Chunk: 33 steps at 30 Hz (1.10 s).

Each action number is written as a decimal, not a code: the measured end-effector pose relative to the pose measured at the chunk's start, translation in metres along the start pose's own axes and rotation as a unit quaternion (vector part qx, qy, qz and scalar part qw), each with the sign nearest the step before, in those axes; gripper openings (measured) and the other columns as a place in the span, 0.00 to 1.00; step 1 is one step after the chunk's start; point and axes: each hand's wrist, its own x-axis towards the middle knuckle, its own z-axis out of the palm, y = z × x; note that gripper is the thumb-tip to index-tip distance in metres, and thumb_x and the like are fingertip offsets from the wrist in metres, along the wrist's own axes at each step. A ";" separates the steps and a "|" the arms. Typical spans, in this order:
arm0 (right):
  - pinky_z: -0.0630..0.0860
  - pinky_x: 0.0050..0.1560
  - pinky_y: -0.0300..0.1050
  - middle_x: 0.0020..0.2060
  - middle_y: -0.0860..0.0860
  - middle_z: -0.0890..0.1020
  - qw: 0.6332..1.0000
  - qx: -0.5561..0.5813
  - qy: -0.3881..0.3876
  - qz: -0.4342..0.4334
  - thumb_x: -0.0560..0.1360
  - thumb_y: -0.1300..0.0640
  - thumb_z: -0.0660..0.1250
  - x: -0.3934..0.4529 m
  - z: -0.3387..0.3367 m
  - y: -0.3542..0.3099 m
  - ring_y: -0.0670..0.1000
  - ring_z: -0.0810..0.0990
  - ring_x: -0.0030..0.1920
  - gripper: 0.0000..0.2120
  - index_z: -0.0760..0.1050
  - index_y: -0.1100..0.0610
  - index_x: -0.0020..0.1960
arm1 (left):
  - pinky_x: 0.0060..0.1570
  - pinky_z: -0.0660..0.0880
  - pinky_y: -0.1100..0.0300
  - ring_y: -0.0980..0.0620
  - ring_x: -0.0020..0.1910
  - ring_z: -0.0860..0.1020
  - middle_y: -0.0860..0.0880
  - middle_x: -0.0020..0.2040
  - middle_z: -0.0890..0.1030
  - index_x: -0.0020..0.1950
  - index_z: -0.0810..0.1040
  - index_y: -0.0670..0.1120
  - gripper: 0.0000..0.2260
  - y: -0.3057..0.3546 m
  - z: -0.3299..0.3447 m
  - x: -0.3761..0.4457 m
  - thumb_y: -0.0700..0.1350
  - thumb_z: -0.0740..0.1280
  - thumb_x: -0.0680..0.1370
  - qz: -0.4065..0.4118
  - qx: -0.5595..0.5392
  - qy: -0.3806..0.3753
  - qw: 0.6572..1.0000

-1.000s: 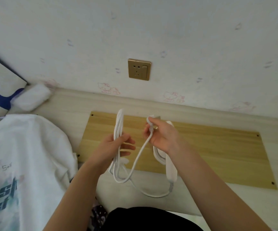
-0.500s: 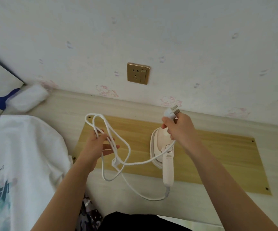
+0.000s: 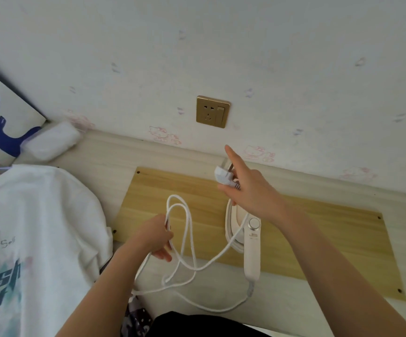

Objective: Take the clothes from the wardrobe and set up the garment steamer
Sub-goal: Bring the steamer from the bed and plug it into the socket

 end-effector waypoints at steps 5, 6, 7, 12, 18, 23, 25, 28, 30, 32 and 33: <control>0.79 0.52 0.51 0.48 0.52 0.81 0.999 0.035 -0.022 -0.015 0.80 0.52 0.63 0.010 0.004 -0.013 0.51 0.82 0.42 0.42 0.32 0.44 0.77 | 0.35 0.82 0.50 0.42 0.33 0.84 0.40 0.43 0.82 0.54 0.68 0.41 0.05 0.000 0.000 0.012 0.39 0.62 0.80 0.029 -0.052 0.079 0.995; 0.78 0.52 0.51 0.49 0.51 0.80 0.999 0.040 -0.016 -0.013 0.80 0.52 0.62 0.011 0.005 -0.015 0.51 0.82 0.43 0.42 0.31 0.45 0.76 | 0.37 0.82 0.49 0.42 0.34 0.84 0.40 0.44 0.82 0.55 0.69 0.41 0.05 0.001 -0.001 0.015 0.39 0.62 0.80 0.032 -0.059 0.088 0.994; 0.78 0.53 0.51 0.50 0.51 0.80 0.999 0.043 -0.010 -0.010 0.80 0.52 0.62 0.014 0.006 -0.015 0.51 0.81 0.44 0.42 0.30 0.45 0.76 | 0.39 0.82 0.48 0.43 0.35 0.84 0.41 0.44 0.82 0.56 0.70 0.40 0.06 0.001 -0.002 0.017 0.39 0.63 0.80 0.032 -0.059 0.094 0.993; 0.76 0.56 0.46 0.57 0.47 0.81 0.992 0.108 -0.048 -0.040 0.81 0.53 0.60 0.020 0.009 -0.013 0.47 0.81 0.51 0.35 0.41 0.51 0.79 | 0.57 0.74 0.53 0.45 0.59 0.78 0.45 0.62 0.77 0.71 0.68 0.43 0.20 0.005 -0.009 0.022 0.44 0.65 0.79 0.068 0.042 0.136 0.987; 0.77 0.50 0.46 0.59 0.49 0.82 0.948 0.302 -0.090 -0.047 0.81 0.62 0.60 0.025 0.012 -0.013 0.51 0.82 0.54 0.12 0.70 0.60 0.64 | 0.60 0.75 0.54 0.55 0.56 0.80 0.52 0.58 0.82 0.64 0.78 0.49 0.14 0.047 -0.023 -0.003 0.47 0.67 0.78 0.208 -0.120 0.162 0.957; 0.72 0.50 0.49 0.53 0.54 0.84 0.905 0.418 -0.071 -0.027 0.80 0.62 0.61 0.032 0.014 -0.007 0.52 0.80 0.49 0.10 0.75 0.56 0.60 | 0.59 0.76 0.54 0.56 0.56 0.80 0.54 0.56 0.83 0.63 0.78 0.50 0.13 0.081 -0.032 -0.033 0.40 0.64 0.80 0.336 -0.249 0.105 0.902; 0.72 0.49 0.48 0.50 0.54 0.84 0.905 0.420 -0.066 -0.022 0.80 0.61 0.62 0.035 0.013 -0.004 0.52 0.79 0.47 0.10 0.75 0.56 0.59 | 0.60 0.75 0.53 0.55 0.57 0.80 0.53 0.56 0.83 0.63 0.78 0.49 0.15 0.083 -0.033 -0.035 0.36 0.61 0.80 0.347 -0.274 0.108 0.890; 0.73 0.49 0.48 0.48 0.53 0.84 0.912 0.402 -0.076 -0.009 0.79 0.62 0.63 0.038 0.015 0.000 0.51 0.80 0.47 0.11 0.75 0.60 0.61 | 0.60 0.75 0.53 0.52 0.58 0.80 0.51 0.56 0.83 0.62 0.79 0.48 0.14 0.087 -0.037 -0.036 0.36 0.62 0.80 0.360 -0.299 0.090 0.879; 0.74 0.50 0.49 0.47 0.52 0.84 0.916 0.392 -0.082 -0.008 0.79 0.62 0.63 0.040 0.016 0.001 0.52 0.80 0.47 0.12 0.74 0.62 0.62 | 0.56 0.76 0.57 0.53 0.55 0.81 0.50 0.53 0.84 0.60 0.80 0.48 0.12 0.090 -0.039 -0.034 0.39 0.65 0.79 0.369 -0.286 0.077 0.881; 0.76 0.52 0.51 0.46 0.51 0.84 0.916 0.394 -0.080 -0.001 0.79 0.62 0.62 0.043 0.017 0.001 0.52 0.81 0.48 0.12 0.74 0.62 0.62 | 0.53 0.78 0.59 0.54 0.53 0.81 0.51 0.52 0.84 0.60 0.80 0.47 0.12 0.094 -0.040 -0.031 0.40 0.68 0.77 0.372 -0.268 0.074 0.886; 0.77 0.54 0.52 0.46 0.51 0.83 0.915 0.396 -0.079 0.002 0.80 0.62 0.62 0.044 0.017 0.001 0.53 0.82 0.49 0.12 0.74 0.61 0.62 | 0.54 0.78 0.59 0.55 0.54 0.81 0.51 0.52 0.84 0.60 0.80 0.47 0.12 0.095 -0.040 -0.028 0.40 0.68 0.77 0.372 -0.256 0.074 0.889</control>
